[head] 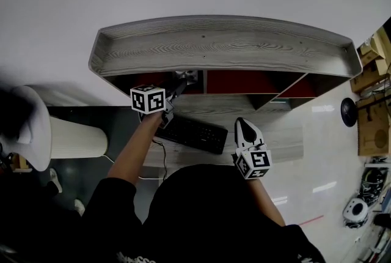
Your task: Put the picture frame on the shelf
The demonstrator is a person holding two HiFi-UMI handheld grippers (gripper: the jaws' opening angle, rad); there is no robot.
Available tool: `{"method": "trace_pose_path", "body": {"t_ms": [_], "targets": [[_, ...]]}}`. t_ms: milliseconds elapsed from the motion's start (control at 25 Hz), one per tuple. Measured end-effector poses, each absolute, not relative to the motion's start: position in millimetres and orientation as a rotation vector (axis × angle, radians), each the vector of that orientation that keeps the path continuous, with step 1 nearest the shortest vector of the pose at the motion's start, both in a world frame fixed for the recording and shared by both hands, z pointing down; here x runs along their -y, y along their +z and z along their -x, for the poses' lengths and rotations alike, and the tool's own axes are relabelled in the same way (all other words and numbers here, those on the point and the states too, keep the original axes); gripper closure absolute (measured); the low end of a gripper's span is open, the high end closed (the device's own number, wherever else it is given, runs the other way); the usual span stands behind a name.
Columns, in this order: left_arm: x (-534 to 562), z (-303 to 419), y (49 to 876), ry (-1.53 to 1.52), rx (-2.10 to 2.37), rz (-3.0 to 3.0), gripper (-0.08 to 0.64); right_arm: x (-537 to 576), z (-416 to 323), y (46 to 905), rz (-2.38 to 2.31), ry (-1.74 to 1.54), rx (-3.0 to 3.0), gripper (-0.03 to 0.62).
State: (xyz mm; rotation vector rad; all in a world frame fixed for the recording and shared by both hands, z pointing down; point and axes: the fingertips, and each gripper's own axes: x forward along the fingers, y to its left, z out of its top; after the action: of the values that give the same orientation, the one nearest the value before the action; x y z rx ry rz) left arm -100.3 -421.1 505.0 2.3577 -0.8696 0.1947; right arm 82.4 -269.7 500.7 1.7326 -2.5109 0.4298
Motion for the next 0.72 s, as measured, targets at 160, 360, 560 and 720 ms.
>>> {"method": "trace_pose_path", "body": {"t_ms": [160,360,560,720], "targets": [[425.9,106.7,508.0,0.331,0.940,-2.370,0.457,272.6,-82.8,497.5,-1.742,0.424,2.511,0.580],[436.3,108.5,512.2,0.504,0.995,-2.434,0.391,274.7,-80.8,492.2,-1.744,0.415,2.517,0.580],[446.7,102.3,512.9,0.550,0.999,-2.485,0.357,273.1,-85.0,492.4,-1.759,0.416,2.507,0.580],[454.6,103.2,512.9,0.557,1.026,-2.484,0.348,270.3,-92.8,492.8,-1.785,0.419,2.488,0.580]]}}
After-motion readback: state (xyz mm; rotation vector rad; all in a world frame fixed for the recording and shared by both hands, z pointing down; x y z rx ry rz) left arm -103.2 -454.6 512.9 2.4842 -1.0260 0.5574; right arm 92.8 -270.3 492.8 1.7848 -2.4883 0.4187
